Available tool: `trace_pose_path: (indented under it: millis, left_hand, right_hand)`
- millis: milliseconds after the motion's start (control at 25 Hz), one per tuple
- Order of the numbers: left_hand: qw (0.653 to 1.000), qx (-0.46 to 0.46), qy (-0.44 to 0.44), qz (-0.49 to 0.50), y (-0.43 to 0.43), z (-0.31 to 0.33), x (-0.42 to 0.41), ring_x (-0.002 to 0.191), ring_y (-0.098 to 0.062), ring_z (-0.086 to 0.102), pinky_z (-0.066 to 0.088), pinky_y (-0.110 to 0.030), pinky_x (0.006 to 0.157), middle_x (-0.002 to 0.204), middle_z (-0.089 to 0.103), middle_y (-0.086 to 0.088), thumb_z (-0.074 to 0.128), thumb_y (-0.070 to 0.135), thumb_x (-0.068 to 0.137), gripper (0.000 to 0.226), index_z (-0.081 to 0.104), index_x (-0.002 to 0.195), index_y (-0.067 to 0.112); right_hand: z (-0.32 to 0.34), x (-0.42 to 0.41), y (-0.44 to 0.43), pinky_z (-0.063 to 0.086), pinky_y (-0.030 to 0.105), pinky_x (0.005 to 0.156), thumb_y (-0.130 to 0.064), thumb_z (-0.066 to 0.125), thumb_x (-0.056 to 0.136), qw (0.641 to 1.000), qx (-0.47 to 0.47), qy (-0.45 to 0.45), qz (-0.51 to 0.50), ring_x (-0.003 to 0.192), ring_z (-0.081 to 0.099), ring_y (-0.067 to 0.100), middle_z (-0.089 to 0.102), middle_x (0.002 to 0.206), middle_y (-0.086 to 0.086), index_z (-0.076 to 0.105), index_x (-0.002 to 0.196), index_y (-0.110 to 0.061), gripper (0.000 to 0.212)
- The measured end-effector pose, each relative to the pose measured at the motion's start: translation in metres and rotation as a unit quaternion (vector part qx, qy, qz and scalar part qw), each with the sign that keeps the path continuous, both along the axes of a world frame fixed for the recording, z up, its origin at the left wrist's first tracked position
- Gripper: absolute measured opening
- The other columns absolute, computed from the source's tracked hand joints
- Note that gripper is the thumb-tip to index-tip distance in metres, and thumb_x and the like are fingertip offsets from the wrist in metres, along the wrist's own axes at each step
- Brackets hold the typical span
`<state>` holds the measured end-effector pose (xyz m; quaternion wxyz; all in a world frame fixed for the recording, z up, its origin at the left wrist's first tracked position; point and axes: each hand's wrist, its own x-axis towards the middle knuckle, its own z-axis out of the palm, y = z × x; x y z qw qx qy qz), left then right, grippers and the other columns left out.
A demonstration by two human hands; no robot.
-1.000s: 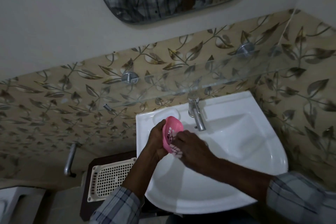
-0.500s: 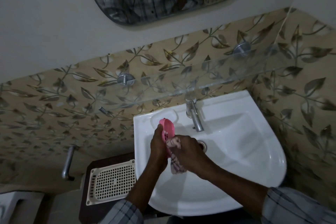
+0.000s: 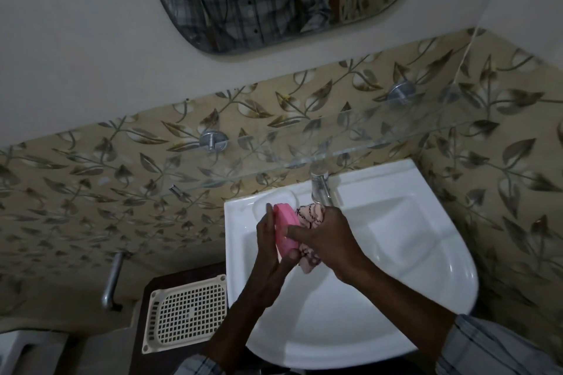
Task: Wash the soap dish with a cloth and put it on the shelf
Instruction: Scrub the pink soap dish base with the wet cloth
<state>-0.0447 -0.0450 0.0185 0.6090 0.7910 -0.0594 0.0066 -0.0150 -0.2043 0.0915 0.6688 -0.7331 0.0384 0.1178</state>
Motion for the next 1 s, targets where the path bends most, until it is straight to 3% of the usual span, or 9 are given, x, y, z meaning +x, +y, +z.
trace_pose_path:
  millis: [40,120,200,240,400,520,640,880,1000]
  left_hand:
    - [0.989,-0.129,0.065,0.03,0.007,0.006,0.0,0.144,-0.011,0.035,0.041,-0.025,0.109,0.159,0.027,0.002,0.059,0.062,0.082,0.085,0.019,0.154,0.04]
    - [0.894,-0.356,0.253,0.098,0.016,0.025,0.012,0.124,-0.029,0.059,0.052,-0.038,0.097,0.149,0.046,-0.016,0.063,0.062,0.077,0.077,0.049,0.14,0.02]
    - [0.782,-0.458,0.42,0.042,0.015,0.04,0.028,0.109,-0.048,0.063,0.051,-0.057,0.091,0.131,0.056,-0.035,0.048,0.068,0.083,0.087,0.054,0.132,-0.004]
    - [0.765,-0.46,0.449,0.046,0.013,0.045,0.034,0.107,-0.049,0.062,0.049,-0.058,0.091,0.123,0.061,-0.037,0.043,0.067,0.087,0.087,0.054,0.129,-0.008]
    - [0.783,-0.413,0.459,0.077,0.003,0.05,0.037,0.09,-0.035,0.061,0.051,-0.044,0.083,0.1,0.063,-0.023,0.059,0.046,0.087,0.055,0.06,0.118,0.0]
    - [0.785,-0.369,0.496,0.038,0.005,0.043,0.031,0.084,-0.033,0.062,0.051,-0.04,0.08,0.095,0.063,-0.02,0.06,0.037,0.085,0.042,0.063,0.11,0.003]
    - [0.785,-0.366,0.5,0.014,0.008,0.04,0.032,0.093,-0.039,0.06,0.045,-0.048,0.09,0.108,0.064,-0.024,0.052,0.033,0.09,0.044,0.063,0.117,0.0]
    - [0.785,-0.391,0.474,0.078,-0.002,0.023,0.03,0.084,-0.039,0.073,0.061,-0.046,0.071,0.098,0.071,-0.028,0.051,0.058,0.09,0.068,0.068,0.111,-0.004]
    - [0.801,-0.362,0.466,0.102,0.004,0.023,0.034,0.097,-0.039,0.067,0.055,-0.049,0.084,0.111,0.067,-0.027,0.045,0.058,0.094,0.069,0.058,0.129,0.0]
  right_hand:
    - [-0.002,0.0,-0.006,0.061,0.039,0.061,-0.026,0.084,0.066,0.997,-0.026,-0.074,0.022,0.067,0.07,0.021,0.073,0.075,0.001,0.069,0.08,-0.015,0.023]
    - [-0.006,-0.002,-0.016,0.052,0.027,0.068,-0.022,0.083,0.072,0.948,-0.125,-0.27,0.109,0.074,0.064,0.014,0.069,0.083,-0.003,0.07,0.09,-0.017,0.023]
    - [-0.017,-0.011,-0.014,0.054,0.027,0.075,-0.012,0.083,0.072,0.853,-0.248,-0.427,0.167,0.084,0.066,0.023,0.07,0.093,0.007,0.071,0.101,-0.008,0.032]
    - [-0.026,-0.019,-0.006,0.058,0.032,0.075,-0.005,0.081,0.069,0.828,-0.286,-0.454,0.161,0.085,0.068,0.029,0.07,0.095,0.011,0.071,0.102,-0.004,0.034]
    - [-0.057,-0.05,0.016,0.057,0.039,0.079,0.007,0.061,0.065,0.899,-0.23,-0.348,0.133,0.094,0.06,0.025,0.058,0.106,0.005,0.062,0.109,-0.01,0.047]
    - [-0.074,-0.036,-0.009,0.044,0.044,0.101,0.0,0.068,0.069,0.804,-0.275,-0.485,0.206,0.107,0.057,0.024,0.063,0.113,0.006,0.066,0.115,-0.015,0.049]
    - [-0.07,0.011,-0.048,0.049,0.047,0.098,0.0,0.078,0.075,0.715,-0.359,-0.557,0.224,0.106,0.067,0.032,0.072,0.112,0.014,0.075,0.109,-0.01,0.035]
    - [-0.074,-0.034,0.002,0.057,0.032,0.071,-0.012,0.049,0.075,0.832,-0.284,-0.441,0.179,0.085,0.064,0.025,0.072,0.094,0.007,0.071,0.101,-0.01,0.035]
    - [-0.055,-0.021,-0.014,0.057,0.032,0.076,-0.008,0.046,0.079,0.766,-0.33,-0.514,0.199,0.085,0.068,0.027,0.073,0.093,0.008,0.075,0.096,-0.009,0.034]
